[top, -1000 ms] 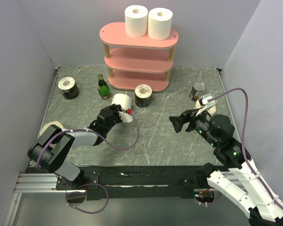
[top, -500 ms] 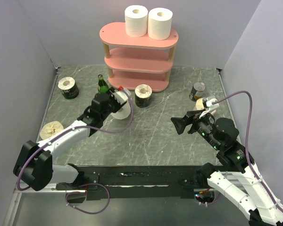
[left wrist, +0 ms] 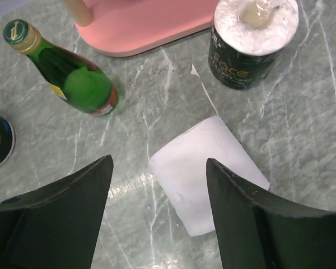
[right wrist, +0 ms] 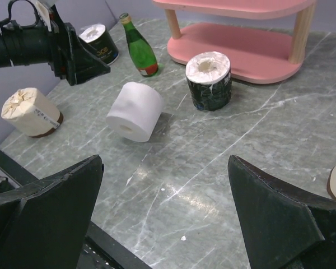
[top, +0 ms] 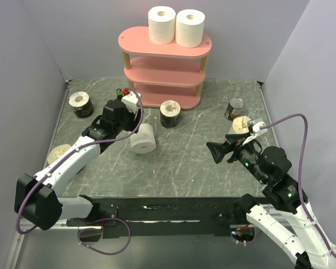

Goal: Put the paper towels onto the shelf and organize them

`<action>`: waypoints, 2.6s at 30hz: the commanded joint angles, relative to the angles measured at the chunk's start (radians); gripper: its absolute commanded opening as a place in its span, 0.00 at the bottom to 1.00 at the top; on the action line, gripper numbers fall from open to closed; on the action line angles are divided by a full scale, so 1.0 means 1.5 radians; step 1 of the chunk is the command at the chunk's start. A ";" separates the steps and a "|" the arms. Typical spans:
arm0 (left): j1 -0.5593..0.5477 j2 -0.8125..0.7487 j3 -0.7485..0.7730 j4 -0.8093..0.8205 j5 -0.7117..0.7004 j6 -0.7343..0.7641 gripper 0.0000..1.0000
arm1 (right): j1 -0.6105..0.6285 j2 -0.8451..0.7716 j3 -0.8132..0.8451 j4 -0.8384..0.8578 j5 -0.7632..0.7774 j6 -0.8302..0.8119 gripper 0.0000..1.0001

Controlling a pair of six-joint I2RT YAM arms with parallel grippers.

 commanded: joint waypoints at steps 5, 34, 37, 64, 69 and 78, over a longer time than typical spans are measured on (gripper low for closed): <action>-0.076 -0.022 -0.106 0.086 -0.085 0.133 0.77 | 0.002 -0.014 0.016 0.006 0.006 0.005 1.00; -0.251 0.012 -0.282 0.281 -0.291 0.351 0.96 | 0.001 -0.006 0.011 0.019 0.010 -0.017 1.00; -0.253 0.037 -0.277 0.295 -0.284 0.349 0.96 | 0.002 -0.007 0.009 0.017 0.010 -0.021 1.00; -0.255 0.139 -0.302 0.458 -0.312 0.345 0.50 | 0.002 -0.019 0.012 -0.002 0.047 -0.030 0.99; -0.255 0.121 -0.292 0.433 -0.307 0.320 0.49 | 0.002 -0.020 0.012 -0.004 0.047 -0.028 1.00; -0.172 0.089 -0.112 0.131 -0.184 0.060 0.39 | 0.002 -0.027 0.015 0.001 0.032 -0.016 1.00</action>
